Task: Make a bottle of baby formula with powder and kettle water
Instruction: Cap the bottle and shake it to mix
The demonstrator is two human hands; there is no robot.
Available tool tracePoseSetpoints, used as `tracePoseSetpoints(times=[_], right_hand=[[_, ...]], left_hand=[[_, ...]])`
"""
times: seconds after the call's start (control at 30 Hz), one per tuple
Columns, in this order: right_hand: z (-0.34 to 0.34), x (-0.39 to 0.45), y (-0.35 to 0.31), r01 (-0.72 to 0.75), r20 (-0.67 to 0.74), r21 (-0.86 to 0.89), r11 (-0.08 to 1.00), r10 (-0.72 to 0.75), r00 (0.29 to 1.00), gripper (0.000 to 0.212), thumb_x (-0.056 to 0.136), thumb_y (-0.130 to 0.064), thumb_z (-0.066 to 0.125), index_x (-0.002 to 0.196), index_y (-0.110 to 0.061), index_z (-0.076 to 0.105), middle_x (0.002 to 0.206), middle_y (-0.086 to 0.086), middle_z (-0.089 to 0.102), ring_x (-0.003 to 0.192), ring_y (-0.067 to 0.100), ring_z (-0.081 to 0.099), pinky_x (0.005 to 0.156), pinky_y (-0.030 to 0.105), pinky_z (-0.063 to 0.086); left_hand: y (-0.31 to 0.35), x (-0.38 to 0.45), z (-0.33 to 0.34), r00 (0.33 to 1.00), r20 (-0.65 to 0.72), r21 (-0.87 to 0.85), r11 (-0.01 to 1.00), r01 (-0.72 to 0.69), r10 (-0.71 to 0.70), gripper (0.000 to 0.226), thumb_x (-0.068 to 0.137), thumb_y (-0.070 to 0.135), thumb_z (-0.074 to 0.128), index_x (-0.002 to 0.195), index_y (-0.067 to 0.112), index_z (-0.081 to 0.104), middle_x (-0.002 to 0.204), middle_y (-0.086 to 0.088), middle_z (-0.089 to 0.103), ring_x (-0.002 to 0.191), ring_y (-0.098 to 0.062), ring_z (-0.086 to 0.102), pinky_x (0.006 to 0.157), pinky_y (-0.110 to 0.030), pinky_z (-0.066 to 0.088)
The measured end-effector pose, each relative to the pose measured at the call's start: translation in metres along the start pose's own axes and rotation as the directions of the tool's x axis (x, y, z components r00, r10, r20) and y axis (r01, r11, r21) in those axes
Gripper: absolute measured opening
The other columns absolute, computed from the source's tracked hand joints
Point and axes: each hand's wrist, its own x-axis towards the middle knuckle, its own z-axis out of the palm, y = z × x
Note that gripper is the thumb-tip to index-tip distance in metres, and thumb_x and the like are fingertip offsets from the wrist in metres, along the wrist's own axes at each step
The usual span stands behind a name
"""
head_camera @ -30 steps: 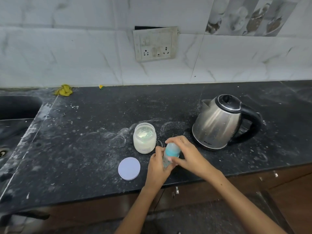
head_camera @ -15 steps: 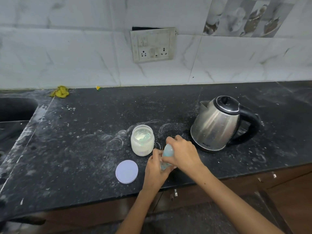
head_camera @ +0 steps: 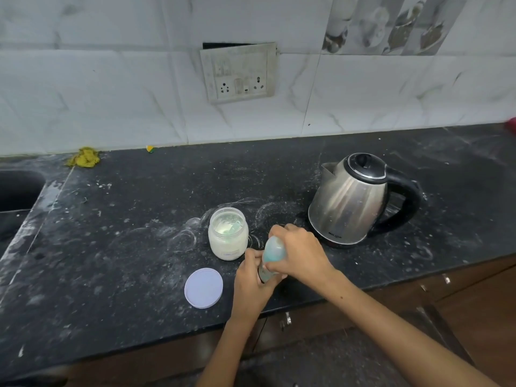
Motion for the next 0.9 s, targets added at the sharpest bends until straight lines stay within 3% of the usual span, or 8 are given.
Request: tracePoseSetpoints(times=[0.07, 0.17, 0.33, 0.47, 0.63, 0.7, 0.77, 0.9], right_hand=[[0.0, 0.003, 0.004, 0.022, 0.026, 0.037, 0.999, -0.023, 0.999, 0.048, 0.063, -0.037, 0.079, 0.104, -0.02, 0.06, 0.096, 0.003, 0.059, 0.085, 0.024, 0.06, 0.069, 0.031, 0.046], [-0.005, 0.007, 0.018, 0.08, 0.116, 0.247, 0.966, -0.111, 0.987, 0.05, 0.055, -0.025, 0.083, 0.102, -0.024, 0.066, 0.096, -0.004, 0.066, 0.086, 0.016, 0.062, 0.077, 0.034, 0.052], [-0.01, 0.006, 0.025, 0.131, 0.135, 0.419, 0.899, -0.204, 0.97, 0.052, 0.057, -0.004, 0.078, 0.105, -0.021, 0.067, 0.099, -0.007, 0.07, 0.089, 0.008, 0.065, 0.075, 0.025, 0.053], [-0.013, 0.01, 0.027, 0.149, 0.177, 0.492, 0.857, -0.266, 0.947, 0.056, 0.058, 0.007, 0.073, 0.106, -0.021, 0.067, 0.103, -0.008, 0.069, 0.098, 0.01, 0.065, 0.084, 0.034, 0.054], [-0.031, 0.011, 0.037, 0.046, 0.222, 0.678, 0.733, -0.264, 0.939, 0.065, 0.063, 0.014, 0.079, 0.12, -0.012, 0.061, 0.116, 0.003, 0.067, 0.111, 0.017, 0.065, 0.095, 0.035, 0.054], [-0.047, 0.008, 0.042, -0.012, 0.192, 0.786, 0.619, -0.226, 0.955, 0.069, 0.065, 0.014, 0.081, 0.125, -0.008, 0.055, 0.121, 0.014, 0.066, 0.114, 0.026, 0.064, 0.096, 0.039, 0.054], [-0.06, 0.005, 0.041, -0.026, 0.157, 0.833, 0.552, -0.192, 0.969, 0.066, 0.067, 0.008, 0.083, 0.125, -0.008, 0.056, 0.12, 0.015, 0.066, 0.114, 0.027, 0.065, 0.094, 0.039, 0.056], [-0.072, 0.001, 0.034, 0.038, 0.03, 0.783, 0.621, -0.099, 0.995, 0.055, 0.064, -0.009, 0.089, 0.113, -0.013, 0.062, 0.109, 0.005, 0.07, 0.103, 0.022, 0.068, 0.082, 0.03, 0.059]], left_hand=[[0.001, 0.0, 0.0, 1.0, 0.007, 0.001, 1.0, 0.0, 0.0, 0.053, 0.062, 0.048, 0.077, 0.097, 0.027, 0.044, 0.092, 0.007, 0.069, 0.088, -0.01, 0.066, 0.075, -0.04, 0.054], [0.0, 0.0, 0.0, 1.0, 0.015, 0.01, 1.0, -0.005, 0.005, 0.053, 0.065, 0.047, 0.079, 0.099, 0.028, 0.044, 0.095, 0.007, 0.068, 0.09, -0.011, 0.066, 0.075, -0.043, 0.055], [0.003, -0.001, -0.002, 1.0, 0.01, 0.032, 0.999, -0.017, 0.017, 0.051, 0.069, 0.047, 0.078, 0.1, 0.028, 0.042, 0.099, 0.008, 0.066, 0.093, -0.011, 0.065, 0.075, -0.043, 0.056], [0.01, -0.003, -0.005, 1.0, 0.017, 0.009, 1.0, -0.018, 0.018, 0.052, 0.068, 0.048, 0.076, 0.101, 0.025, 0.043, 0.1, 0.008, 0.065, 0.094, -0.01, 0.064, 0.076, -0.041, 0.056], [0.033, -0.007, -0.012, 1.0, -0.013, -0.143, 0.989, -0.027, 0.025, 0.045, 0.069, 0.026, 0.083, 0.101, 0.022, 0.053, 0.098, 0.012, 0.067, 0.095, -0.003, 0.064, 0.08, -0.021, 0.053], [0.048, -0.004, -0.018, 0.999, 0.01, -0.214, 0.976, -0.034, 0.036, 0.044, 0.07, 0.017, 0.084, 0.103, 0.018, 0.056, 0.1, 0.011, 0.068, 0.097, -0.003, 0.064, 0.083, -0.015, 0.049], [0.063, 0.002, -0.025, 0.998, 0.026, -0.254, 0.966, -0.048, 0.056, 0.044, 0.071, 0.012, 0.084, 0.106, 0.015, 0.057, 0.103, 0.008, 0.068, 0.099, -0.004, 0.064, 0.085, -0.014, 0.049], [0.086, 0.01, -0.035, 0.996, 0.049, -0.287, 0.956, -0.064, 0.081, 0.045, 0.072, 0.021, 0.083, 0.11, 0.019, 0.059, 0.107, 0.01, 0.069, 0.104, -0.004, 0.064, 0.091, -0.021, 0.051]])
